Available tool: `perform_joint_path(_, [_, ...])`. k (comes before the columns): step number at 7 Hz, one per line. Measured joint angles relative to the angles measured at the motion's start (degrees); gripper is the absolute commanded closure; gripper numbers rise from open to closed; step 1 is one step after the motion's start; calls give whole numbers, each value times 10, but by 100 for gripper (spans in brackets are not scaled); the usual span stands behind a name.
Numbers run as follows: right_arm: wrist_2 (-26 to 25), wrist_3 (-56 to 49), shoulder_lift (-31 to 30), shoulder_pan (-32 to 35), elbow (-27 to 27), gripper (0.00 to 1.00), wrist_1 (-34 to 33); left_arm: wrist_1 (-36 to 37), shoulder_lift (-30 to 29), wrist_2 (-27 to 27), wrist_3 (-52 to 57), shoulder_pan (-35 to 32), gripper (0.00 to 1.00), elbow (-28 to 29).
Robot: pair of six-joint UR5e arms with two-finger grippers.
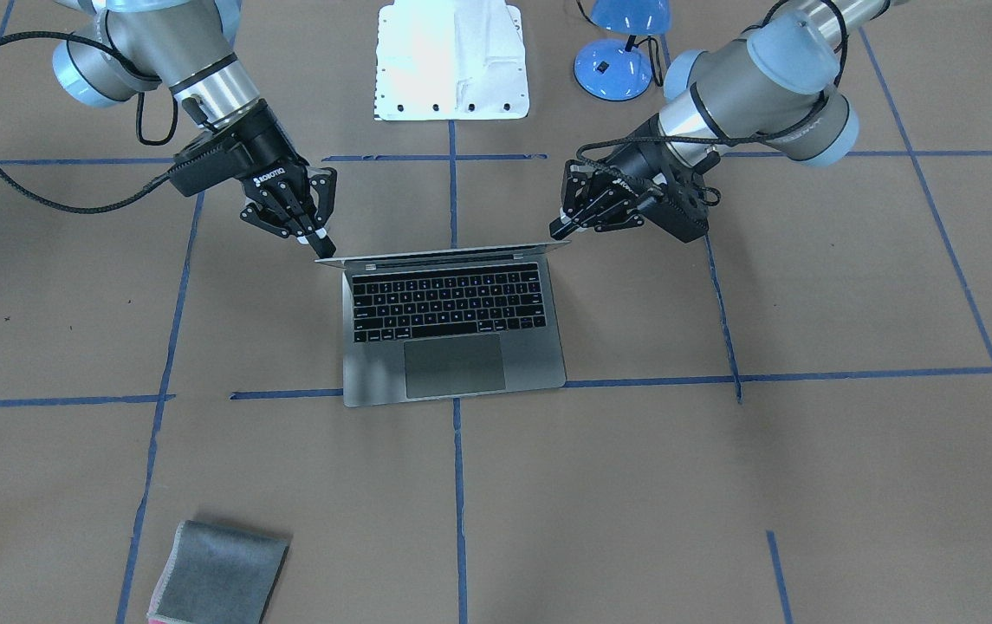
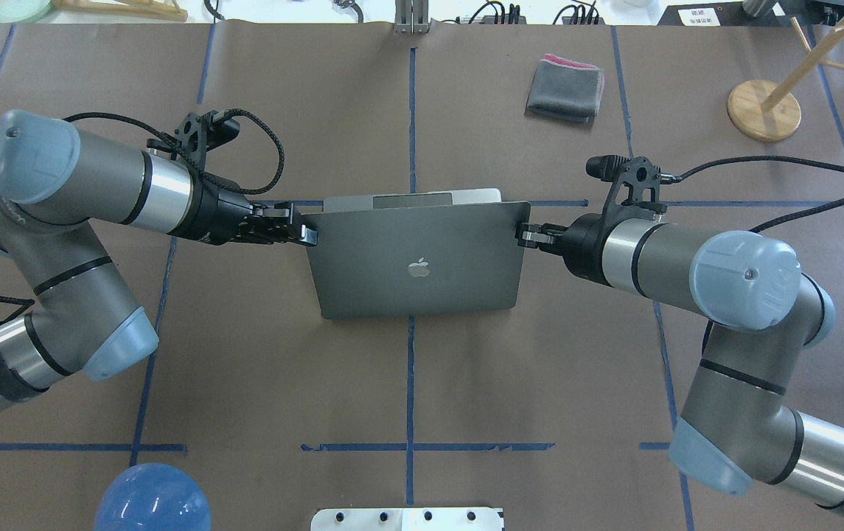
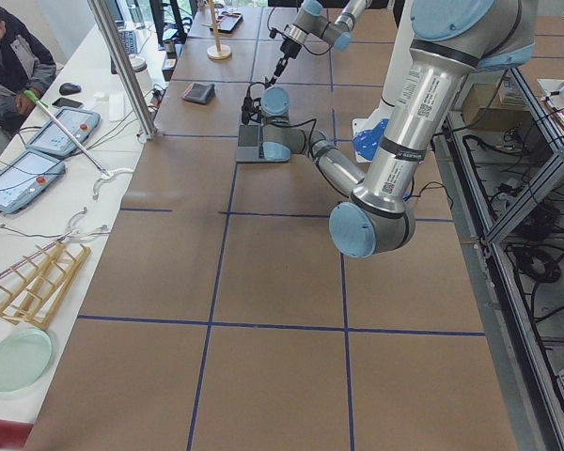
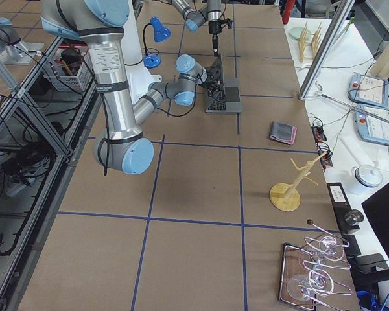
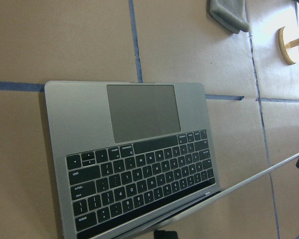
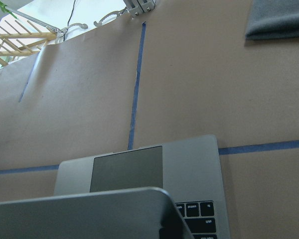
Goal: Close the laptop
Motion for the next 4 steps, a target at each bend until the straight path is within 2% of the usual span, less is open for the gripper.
perform_joint_path(4, [16,-2,47,29,-80,100,1,-2,-41,18,4,-20,100,83])
